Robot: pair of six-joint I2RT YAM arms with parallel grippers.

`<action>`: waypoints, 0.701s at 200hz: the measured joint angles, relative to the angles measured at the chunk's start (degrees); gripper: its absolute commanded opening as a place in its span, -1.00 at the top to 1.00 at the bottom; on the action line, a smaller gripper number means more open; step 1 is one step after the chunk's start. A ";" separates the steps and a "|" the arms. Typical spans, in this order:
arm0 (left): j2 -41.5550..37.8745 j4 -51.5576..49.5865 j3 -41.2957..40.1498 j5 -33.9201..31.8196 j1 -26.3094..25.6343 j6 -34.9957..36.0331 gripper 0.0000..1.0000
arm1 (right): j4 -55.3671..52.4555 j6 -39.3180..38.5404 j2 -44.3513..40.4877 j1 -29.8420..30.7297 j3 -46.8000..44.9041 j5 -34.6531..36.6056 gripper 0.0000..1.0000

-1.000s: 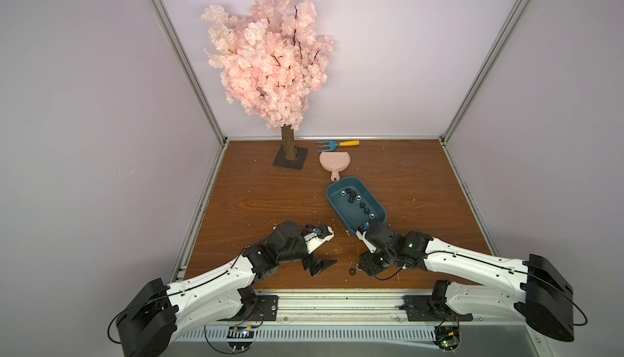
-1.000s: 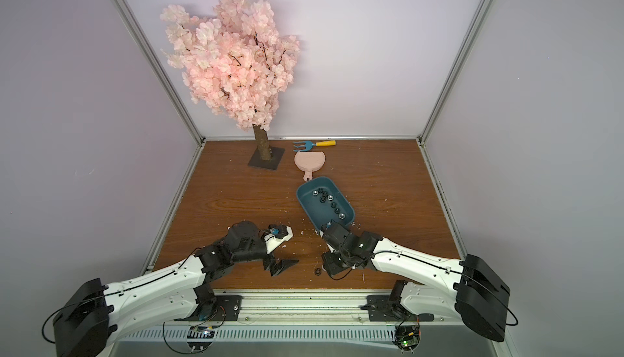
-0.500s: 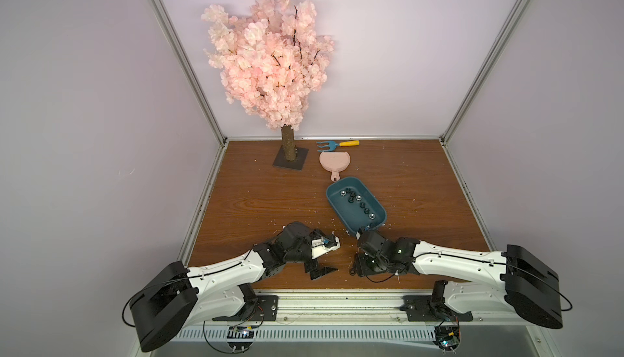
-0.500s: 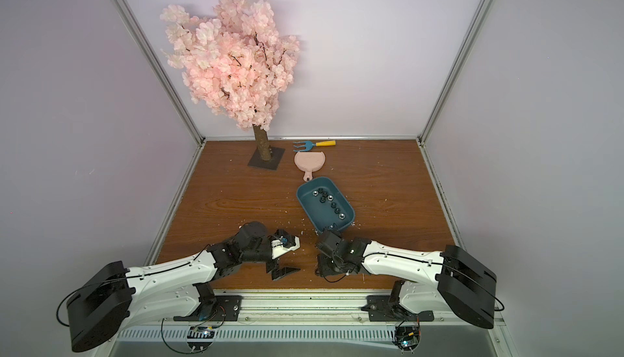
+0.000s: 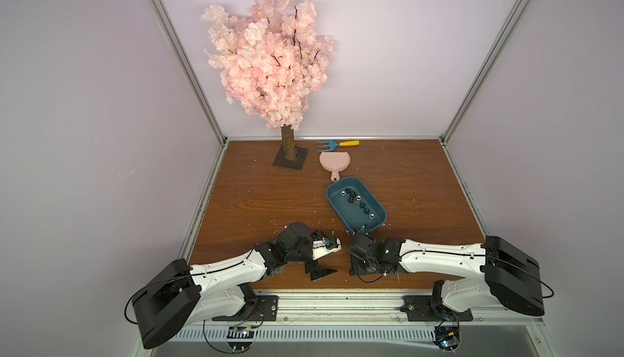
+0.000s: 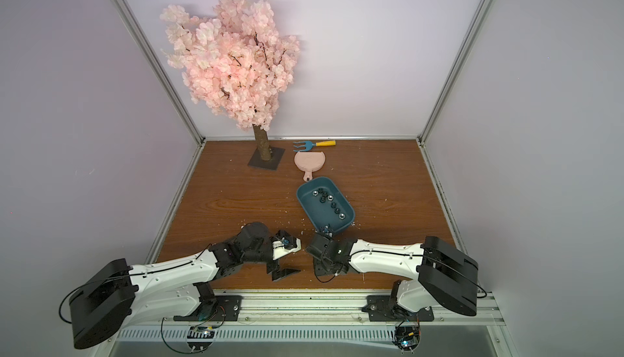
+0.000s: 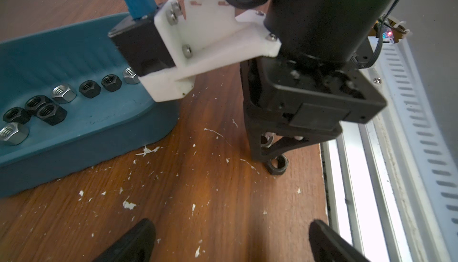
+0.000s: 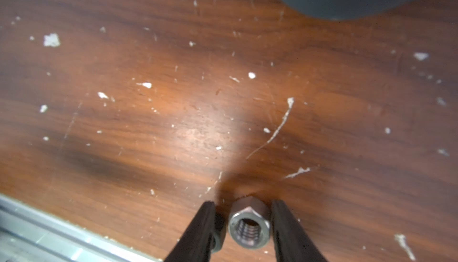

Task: Put the nuts on the desktop into the storage box
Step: Pick up the nut from the center of the board.

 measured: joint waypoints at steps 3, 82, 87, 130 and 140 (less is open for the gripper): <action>0.00 -0.02 0.00 0.00 0.00 0.02 -1.00 | -0.15 0.02 0.02 0.09 0.02 0.39 0.19; 0.09 -0.02 0.31 0.15 -0.04 0.15 -1.00 | -3.89 0.81 1.51 2.64 1.29 5.25 0.37; 0.13 -0.02 0.31 0.15 -0.04 0.13 -1.00 | -4.00 0.83 1.53 2.67 1.29 5.40 0.39; 0.31 0.09 0.66 0.02 -0.04 0.13 -1.00 | -5.01 1.16 0.85 2.95 1.38 7.02 0.52; 0.22 0.39 0.66 -0.20 -0.04 -0.11 -1.00 | -5.57 1.16 -0.02 2.95 1.38 7.34 0.54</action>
